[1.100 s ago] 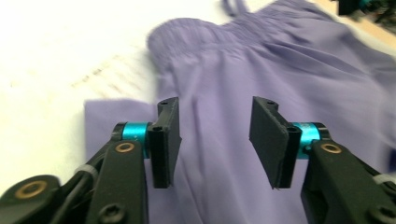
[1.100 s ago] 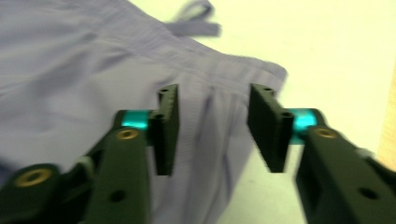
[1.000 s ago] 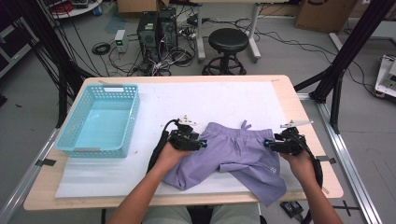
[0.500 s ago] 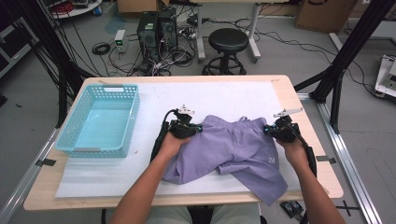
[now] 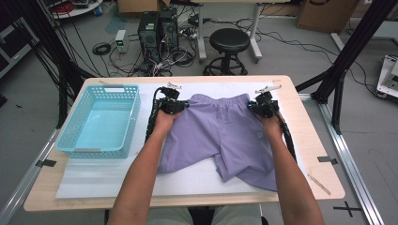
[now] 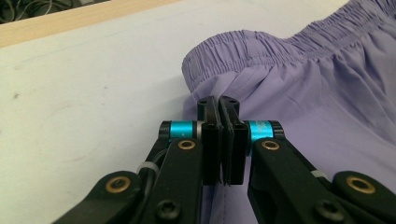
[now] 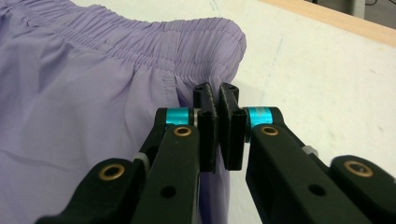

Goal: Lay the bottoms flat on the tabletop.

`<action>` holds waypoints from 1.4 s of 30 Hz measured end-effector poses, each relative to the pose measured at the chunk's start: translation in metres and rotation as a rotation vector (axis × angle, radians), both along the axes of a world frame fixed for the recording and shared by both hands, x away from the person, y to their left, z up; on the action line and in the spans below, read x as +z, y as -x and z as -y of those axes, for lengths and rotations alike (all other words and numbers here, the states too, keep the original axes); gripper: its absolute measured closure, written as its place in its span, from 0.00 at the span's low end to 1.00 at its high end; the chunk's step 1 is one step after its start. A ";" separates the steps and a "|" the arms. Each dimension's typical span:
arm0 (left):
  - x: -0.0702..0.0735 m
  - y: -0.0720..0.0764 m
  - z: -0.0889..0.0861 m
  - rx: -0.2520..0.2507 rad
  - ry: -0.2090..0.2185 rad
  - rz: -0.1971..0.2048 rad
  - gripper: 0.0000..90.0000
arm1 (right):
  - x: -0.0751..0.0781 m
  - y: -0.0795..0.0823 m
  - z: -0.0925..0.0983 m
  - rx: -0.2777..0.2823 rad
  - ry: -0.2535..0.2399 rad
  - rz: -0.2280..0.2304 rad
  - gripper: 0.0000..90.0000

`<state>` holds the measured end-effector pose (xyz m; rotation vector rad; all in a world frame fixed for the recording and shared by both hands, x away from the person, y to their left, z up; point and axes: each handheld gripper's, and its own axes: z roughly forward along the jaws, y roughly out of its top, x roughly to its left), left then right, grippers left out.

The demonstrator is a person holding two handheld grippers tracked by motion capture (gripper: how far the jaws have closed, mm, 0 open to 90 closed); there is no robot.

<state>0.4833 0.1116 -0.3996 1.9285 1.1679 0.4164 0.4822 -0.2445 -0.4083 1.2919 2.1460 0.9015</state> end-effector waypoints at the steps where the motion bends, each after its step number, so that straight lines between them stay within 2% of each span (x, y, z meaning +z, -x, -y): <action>1: -0.002 -0.001 -0.001 0.007 0.005 -0.005 0.97 | 0.000 0.000 0.000 0.000 0.000 0.000 0.97; 2: -0.003 -0.002 -0.001 0.006 0.005 -0.020 0.94 | -0.002 -0.001 -0.003 0.000 -0.009 0.001 0.92; 3: -0.005 -0.001 -0.002 0.011 0.004 -0.025 0.94 | -0.002 -0.001 -0.003 0.000 -0.009 0.001 0.92; 4: -0.007 0.000 -0.004 0.016 0.021 -0.042 0.75 | -0.005 0.000 -0.004 0.002 -0.016 -0.016 0.83; 5: -0.007 0.000 -0.004 0.016 0.021 -0.042 0.72 | -0.005 0.000 -0.004 0.002 -0.016 -0.016 0.83; 6: -0.007 0.002 -0.005 0.011 0.028 -0.048 0.68 | -0.005 0.005 0.000 0.001 -0.031 -0.024 0.76; 7: -0.007 0.004 -0.007 0.005 0.035 -0.054 0.68 | -0.005 0.005 0.000 0.001 -0.031 -0.024 0.76; 8: -0.007 0.008 -0.008 -0.001 0.052 -0.049 0.62 | -0.005 0.012 0.008 0.005 -0.038 -0.026 0.68; 9: -0.007 0.013 -0.010 -0.016 0.069 -0.047 0.61 | -0.005 0.016 0.013 0.007 -0.040 -0.022 0.68; 10: -0.008 0.023 -0.013 -0.045 0.059 -0.046 0.61 | -0.004 0.022 0.019 0.003 -0.030 -0.008 0.68; 11: -0.008 0.023 -0.013 -0.045 0.059 -0.046 0.60 | -0.004 0.022 0.019 0.003 -0.030 -0.008 0.68; 12: -0.010 0.028 -0.014 -0.054 0.051 -0.047 0.60 | -0.005 0.030 0.035 -0.013 -0.063 -0.024 0.66; 13: -0.012 0.033 -0.015 -0.060 0.056 -0.049 0.60 | -0.005 0.030 0.035 -0.013 -0.063 -0.024 0.66; 14: -0.017 0.044 -0.017 -0.082 0.050 -0.062 0.59 | -0.007 0.041 0.047 -0.010 -0.075 -0.044 0.64; 15: -0.019 0.049 -0.017 -0.093 0.049 -0.063 0.59 | -0.008 0.046 0.051 0.007 -0.079 -0.053 0.63; 16: -0.019 0.049 -0.017 -0.093 0.049 -0.063 0.59 | -0.009 0.052 0.054 0.030 -0.081 -0.066 0.62; 17: -0.021 0.055 -0.018 -0.103 0.048 -0.069 0.59 | -0.009 0.052 0.054 0.030 -0.081 -0.066 0.62; 18: -0.025 0.065 -0.018 -0.116 0.039 -0.076 0.58 | -0.011 0.064 0.056 0.069 -0.063 -0.086 0.57; 19: -0.025 0.065 -0.018 -0.116 0.039 -0.076 0.57 | -0.011 0.064 0.056 0.069 -0.063 -0.086 0.57; 20: -0.027 0.070 -0.018 -0.122 0.033 -0.077 0.57 | -0.015 0.074 0.058 0.093 -0.050 -0.111 0.53; 21: -0.028 0.074 -0.018 -0.129 0.016 -0.085 0.57 | -0.015 0.074 0.058 0.093 -0.050 -0.111 0.53; 22: -0.031 0.082 -0.019 -0.132 0.020 -0.069 0.56 | -0.020 0.083 0.057 0.112 -0.050 -0.140 0.52; 23: -0.031 0.082 -0.019 -0.132 0.020 -0.069 0.56 | -0.020 0.083 0.057 0.112 -0.050 -0.140 0.52; 24: -0.032 0.087 -0.019 -0.139 -0.006 -0.078 0.56 | -0.024 0.091 0.055 0.129 -0.042 -0.151 0.52; 27: -0.035 0.091 -0.018 -0.148 -0.020 -0.074 0.57 | -0.028 0.096 0.053 0.136 -0.028 -0.159 0.53; 28: -0.039 0.094 -0.015 -0.160 -0.056 -0.081 0.59 | -0.032 0.099 0.051 0.127 -0.003 -0.157 0.62; 29: -0.039 0.094 -0.015 -0.160 -0.056 -0.081 0.67 | -0.032 0.100 0.051 0.122 0.012 -0.139 0.71; 30: -0.043 0.098 -0.012 -0.170 -0.111 -0.043 0.73 | -0.032 0.100 0.051 0.118 0.020 -0.128 0.84; 31: -0.043 0.098 -0.012 -0.170 -0.111 -0.043 0.86 | -0.032 0.100 0.051 0.118 0.020 -0.128 0.84; 32: -0.043 0.098 -0.012 -0.171 -0.112 -0.038 0.95 | -0.032 0.098 0.054 0.122 0.028 -0.122 0.96; 35: -0.044 0.093 -0.015 -0.153 -0.105 -0.025 0.99 | -0.032 0.095 0.055 0.092 0.039 -0.110 0.97; 36: -0.045 0.091 -0.017 -0.130 -0.097 -0.018 0.99 | -0.032 0.093 0.055 0.073 0.051 -0.098 0.97; 37: -0.046 0.084 -0.019 -0.100 -0.083 -0.018 0.99 | -0.032 0.088 0.057 0.023 0.055 -0.077 0.97; 38: -0.046 0.081 -0.020 -0.087 -0.080 -0.013 0.99 | -0.032 0.085 0.059 0.003 0.057 -0.067 0.97; 42: -0.041 0.071 -0.018 -0.056 -0.081 0.015 0.99 | -0.034 0.077 0.061 -0.039 0.051 -0.040 0.97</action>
